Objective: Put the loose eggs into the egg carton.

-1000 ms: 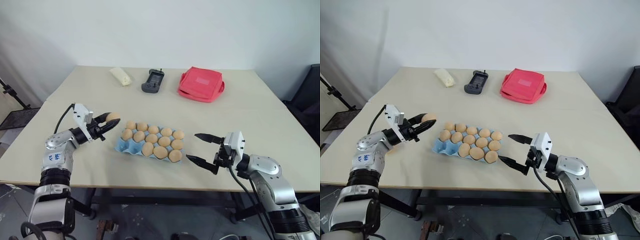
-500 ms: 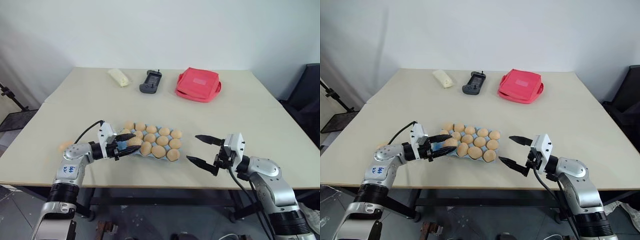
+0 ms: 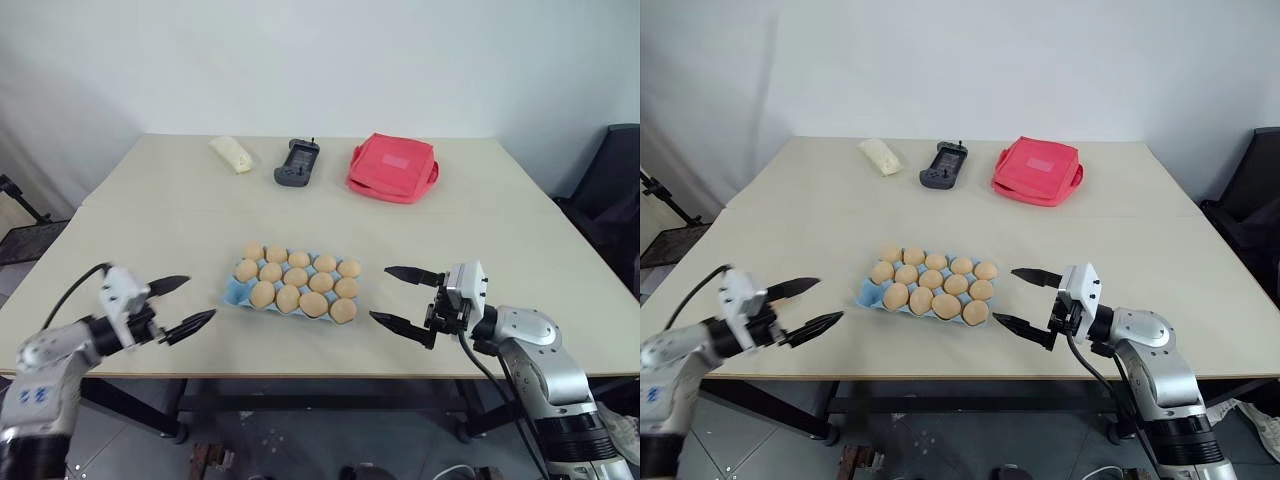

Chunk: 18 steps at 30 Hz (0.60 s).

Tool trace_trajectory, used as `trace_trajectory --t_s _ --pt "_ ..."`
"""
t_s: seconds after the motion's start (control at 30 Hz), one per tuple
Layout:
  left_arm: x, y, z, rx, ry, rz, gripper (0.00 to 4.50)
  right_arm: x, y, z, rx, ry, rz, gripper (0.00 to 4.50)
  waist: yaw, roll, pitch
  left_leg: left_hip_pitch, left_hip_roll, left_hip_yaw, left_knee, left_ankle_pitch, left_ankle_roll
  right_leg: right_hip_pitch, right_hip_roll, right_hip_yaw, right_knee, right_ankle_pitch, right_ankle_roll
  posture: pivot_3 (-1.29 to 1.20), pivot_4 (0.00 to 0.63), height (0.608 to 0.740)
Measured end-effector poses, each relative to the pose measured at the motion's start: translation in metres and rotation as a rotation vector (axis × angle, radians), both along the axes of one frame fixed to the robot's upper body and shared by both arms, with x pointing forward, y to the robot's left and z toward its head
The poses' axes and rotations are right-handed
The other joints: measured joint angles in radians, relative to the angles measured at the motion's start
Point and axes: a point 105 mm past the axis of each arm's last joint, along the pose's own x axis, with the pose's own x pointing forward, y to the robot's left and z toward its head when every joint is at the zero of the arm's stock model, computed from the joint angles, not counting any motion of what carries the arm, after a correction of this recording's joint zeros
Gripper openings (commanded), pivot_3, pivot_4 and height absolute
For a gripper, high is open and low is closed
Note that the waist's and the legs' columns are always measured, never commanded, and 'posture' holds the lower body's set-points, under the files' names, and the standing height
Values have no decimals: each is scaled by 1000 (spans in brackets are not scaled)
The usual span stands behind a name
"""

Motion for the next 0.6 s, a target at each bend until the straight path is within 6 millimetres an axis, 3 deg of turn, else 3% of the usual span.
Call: trace_trajectory --t_s 0.17,0.3,0.47,0.6 --pt "-41 39 -19 -84 7 272 4489 -3 10 3 10 6 57 4500 -4 0 0 0 0 0 -3 0 -1 1 -1 0 -3 -1 -2 0 150 740" --pt "-60 69 -29 -165 -11 506 4489 -3 13 5 13 12 68 4500 4 0 0 0 0 -1 -4 0 -1 1 -1 -1 -6 -3 -5 0 150 740" --pt "-65 81 -28 -220 -48 609 4489 -3 16 11 3 -3 95 4500 10 -1 0 0 0 0 -5 -1 0 2 -1 -1 -11 -3 -7 0 150 740" --pt "-57 80 -27 -232 -56 614 4489 -3 16 12 -4 -8 105 4500 11 -1 0 0 0 1 -10 -1 0 2 -1 -1 -15 -1 -5 0 150 740"
